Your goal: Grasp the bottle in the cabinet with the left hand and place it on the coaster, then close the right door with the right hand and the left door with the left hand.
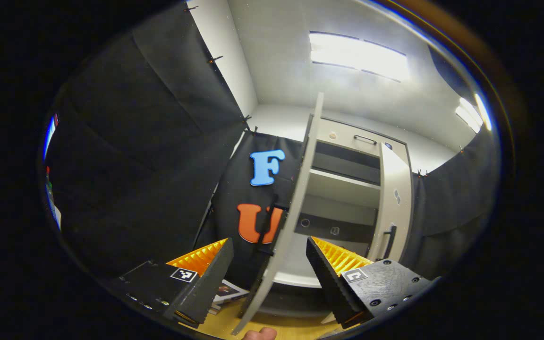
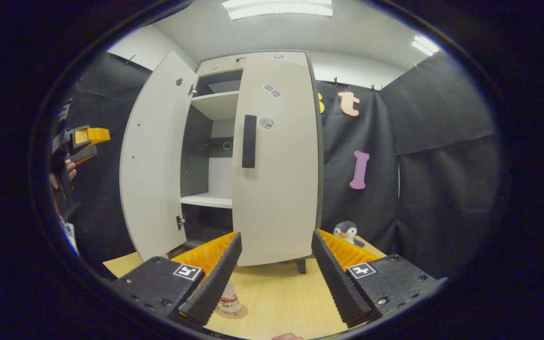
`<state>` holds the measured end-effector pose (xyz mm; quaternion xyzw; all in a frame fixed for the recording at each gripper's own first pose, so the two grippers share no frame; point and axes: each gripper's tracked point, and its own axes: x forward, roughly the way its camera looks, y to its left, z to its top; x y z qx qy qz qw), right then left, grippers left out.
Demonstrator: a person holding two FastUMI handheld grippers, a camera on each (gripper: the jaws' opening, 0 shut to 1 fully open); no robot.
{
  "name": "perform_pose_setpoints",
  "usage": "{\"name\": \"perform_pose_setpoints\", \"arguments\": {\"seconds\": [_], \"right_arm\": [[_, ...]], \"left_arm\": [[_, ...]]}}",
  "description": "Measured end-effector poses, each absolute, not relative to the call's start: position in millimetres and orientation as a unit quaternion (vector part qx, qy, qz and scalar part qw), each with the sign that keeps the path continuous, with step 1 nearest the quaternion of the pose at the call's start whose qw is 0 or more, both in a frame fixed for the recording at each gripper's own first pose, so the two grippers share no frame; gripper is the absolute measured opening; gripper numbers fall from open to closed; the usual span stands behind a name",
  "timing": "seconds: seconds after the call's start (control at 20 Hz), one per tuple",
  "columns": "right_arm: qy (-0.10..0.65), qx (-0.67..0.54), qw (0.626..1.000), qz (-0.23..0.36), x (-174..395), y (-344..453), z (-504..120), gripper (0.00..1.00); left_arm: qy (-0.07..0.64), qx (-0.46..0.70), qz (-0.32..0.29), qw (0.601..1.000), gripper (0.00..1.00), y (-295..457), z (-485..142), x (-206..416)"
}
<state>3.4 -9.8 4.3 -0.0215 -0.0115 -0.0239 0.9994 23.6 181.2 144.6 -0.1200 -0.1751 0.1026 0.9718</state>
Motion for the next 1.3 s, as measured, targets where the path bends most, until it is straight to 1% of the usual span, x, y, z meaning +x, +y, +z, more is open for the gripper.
{"name": "perform_pose_setpoints", "arguments": {"seconds": [0.1,0.2,0.25,0.3,0.35,0.4,0.45,0.5,0.55,0.6,0.65,0.7,0.75,0.8,0.85,0.95,1.0,1.05,1.15,1.2,1.25,1.3], "right_arm": [[-0.015,-0.021,0.999,-0.021,3.0,-8.8,7.9,0.97],[-0.019,-0.023,0.999,-0.021,2.5,-9.7,10.6,0.97],[-0.02,-0.026,0.999,-0.023,1.9,-11.2,11.4,0.97],[-0.022,-0.029,0.999,-0.026,1.5,-12.7,13.2,0.97],[-0.024,-0.032,0.999,-0.029,0.3,-15.0,14.2,0.97],[-0.025,-0.035,0.999,-0.032,0.0,-17.1,15.5,0.97],[-0.026,-0.037,0.998,-0.034,-0.5,-18.1,15.5,0.97],[-0.025,-0.038,0.998,-0.036,-0.8,-19.2,15.0,0.97],[-0.023,-0.038,0.998,-0.037,-0.8,-20.6,14.8,0.97],[-0.022,-0.038,0.998,-0.038,-0.8,-22.0,14.6,0.98],[-0.022,-0.038,0.998,-0.039,-0.2,-22.4,14.7,0.98],[-0.024,-0.036,0.998,-0.04,0.0,-21.6,16.2,0.97],[-0.025,-0.035,0.998,-0.039,0.7,-20.3,16.4,0.98],[-0.026,-0.034,0.998,-0.038,1.2,-18.9,16.7,0.97],[-0.026,-0.034,0.998,-0.036,2.7,-18.4,16.4,0.97],[-0.028,-0.035,0.998,-0.034,3.6,-17.1,17.6,0.98],[-0.029,-0.036,0.998,-0.034,3.0,-17.1,19.1,0.97],[-0.03,-0.037,0.998,-0.035,3.4,-17.9,20.4,0.97],[-0.032,-0.041,0.998,-0.039,1.3,-20.6,23.0,0.97],[-0.032,-0.043,0.998,-0.042,0.4,-22.4,24.0,0.94],[-0.032,-0.045,0.997,-0.045,-1.9,-25.4,24.8,0.98],[-0.033,-0.047,0.997,-0.049,-5.1,-27.0,26.0,0.97]], "left_arm": [[-0.174,-0.126,0.116,0.97,0.99,207.3,140.7,41.0],[-0.14,-0.133,0.116,0.974,0.99,221.6,124.7,65.6],[-0.118,-0.131,0.115,0.978,0.95,226.5,114.1,74.4],[-0.102,-0.131,0.119,0.979,0.95,230.4,105.3,80.7],[-0.09,-0.136,0.124,0.979,0.95,233.9,103.3,86.5],[-0.082,-0.142,0.124,0.979,0.99,235.0,98.9,91.0],[-0.072,-0.147,0.124,0.979,0.99,236.9,94.0,97.6],[-0.078,-0.148,0.13,0.977,0.99,241.7,94.2,99.7],[-0.078,-0.147,0.131,0.977,0.95,241.7,92.1,101.6],[-0.079,-0.151,0.132,0.977,0.99,241.1,90.7,102.3],[-0.082,-0.154,0.129,0.976,0.95,241.0,91.7,102.5],[-0.081,-0.15,0.124,0.977,0.95,239.9,90.4,102.6],[-0.081,-0.144,0.123,0.979,0.99,239.2,91.3,101.4],[-0.081,-0.133,0.123,0.98,0.94,238.9,93.3,99.4],[-0.081,-0.123,0.12,0.982,0.94,236.0,95.4,99.6],[-0.077,-0.123,0.103,0.984,0.94,223.6,95.2,102.3],[-0.072,-0.134,0.086,0.985,0.99,211.0,93.4,103.4],[-0.066,-0.144,0.069,0.985,0.93,196.4,92.0,106.0],[-0.063,-0.148,0.04,0.986,0.93,168.3,91.9,108.5],[-0.063,-0.144,0.028,0.987,0.93,157.0,93.0,110.1],[-0.062,-0.139,0.016,0.988,0.99,148.5,92.3,113.4],[-0.06,-0.139,0.005,0.988,0.93,138.6,92.5,117.3]]}}
